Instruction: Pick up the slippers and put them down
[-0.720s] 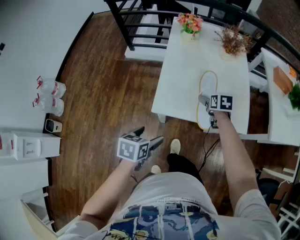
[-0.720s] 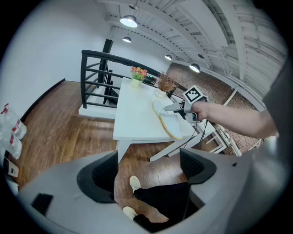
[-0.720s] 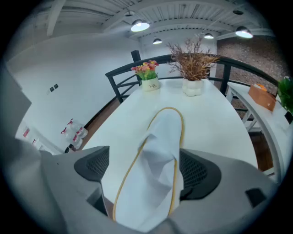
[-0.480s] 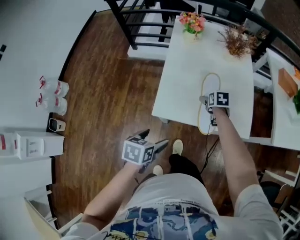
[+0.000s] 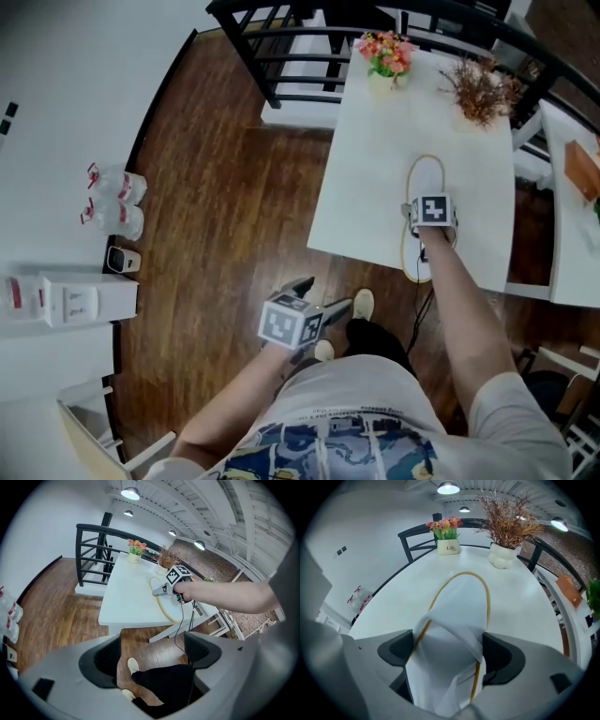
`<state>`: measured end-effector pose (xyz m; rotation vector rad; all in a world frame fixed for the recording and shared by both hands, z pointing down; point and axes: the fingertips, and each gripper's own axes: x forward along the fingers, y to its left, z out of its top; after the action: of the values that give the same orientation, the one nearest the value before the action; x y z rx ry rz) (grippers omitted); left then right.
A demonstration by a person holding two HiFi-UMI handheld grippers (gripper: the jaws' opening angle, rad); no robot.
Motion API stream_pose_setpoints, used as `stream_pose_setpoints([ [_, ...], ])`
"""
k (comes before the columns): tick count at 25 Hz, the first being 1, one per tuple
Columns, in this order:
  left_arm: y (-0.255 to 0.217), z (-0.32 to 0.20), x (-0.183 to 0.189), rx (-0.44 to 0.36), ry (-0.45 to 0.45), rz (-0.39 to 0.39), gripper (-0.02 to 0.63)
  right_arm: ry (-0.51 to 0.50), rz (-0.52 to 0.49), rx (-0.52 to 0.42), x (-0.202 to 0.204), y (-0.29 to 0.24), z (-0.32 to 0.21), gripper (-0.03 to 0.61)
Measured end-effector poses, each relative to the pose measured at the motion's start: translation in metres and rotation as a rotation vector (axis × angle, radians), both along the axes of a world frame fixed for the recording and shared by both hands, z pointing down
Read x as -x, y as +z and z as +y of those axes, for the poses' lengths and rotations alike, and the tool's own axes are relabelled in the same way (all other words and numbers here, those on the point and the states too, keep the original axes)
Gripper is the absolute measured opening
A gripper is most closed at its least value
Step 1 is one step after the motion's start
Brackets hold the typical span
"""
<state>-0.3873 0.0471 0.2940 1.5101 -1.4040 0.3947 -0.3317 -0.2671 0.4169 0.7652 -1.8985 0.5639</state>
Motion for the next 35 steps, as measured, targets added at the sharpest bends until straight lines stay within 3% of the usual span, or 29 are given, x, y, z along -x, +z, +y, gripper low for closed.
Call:
stream_pose_setpoints([
  [10,0.002,-0.008,0.01,-0.007,0.001,-0.017,0.423,-0.028,-0.036,0.002,-0.009,-0.012,-0.008,0.449],
  [19,-0.01,0.006,-0.013,-0.06,0.108,-0.025,0.423,-0.036,-0.097,-0.044,-0.034,-0.07,0.019,0.449],
  [26,-0.022,0.068,-0.058,-0.118,0.212,-0.044,0.423,0.014,-0.12,-0.108,-0.103,-0.123,0.088,0.449],
  [30,-0.029,0.111,-0.08,-0.136,0.262,-0.055,0.423,0.065,-0.106,-0.114,-0.16,-0.142,0.146,0.449],
  [35,-0.025,0.129,-0.122,-0.119,0.332,-0.041,0.423,0.132,-0.076,-0.117,-0.241,-0.143,0.196,0.448],
])
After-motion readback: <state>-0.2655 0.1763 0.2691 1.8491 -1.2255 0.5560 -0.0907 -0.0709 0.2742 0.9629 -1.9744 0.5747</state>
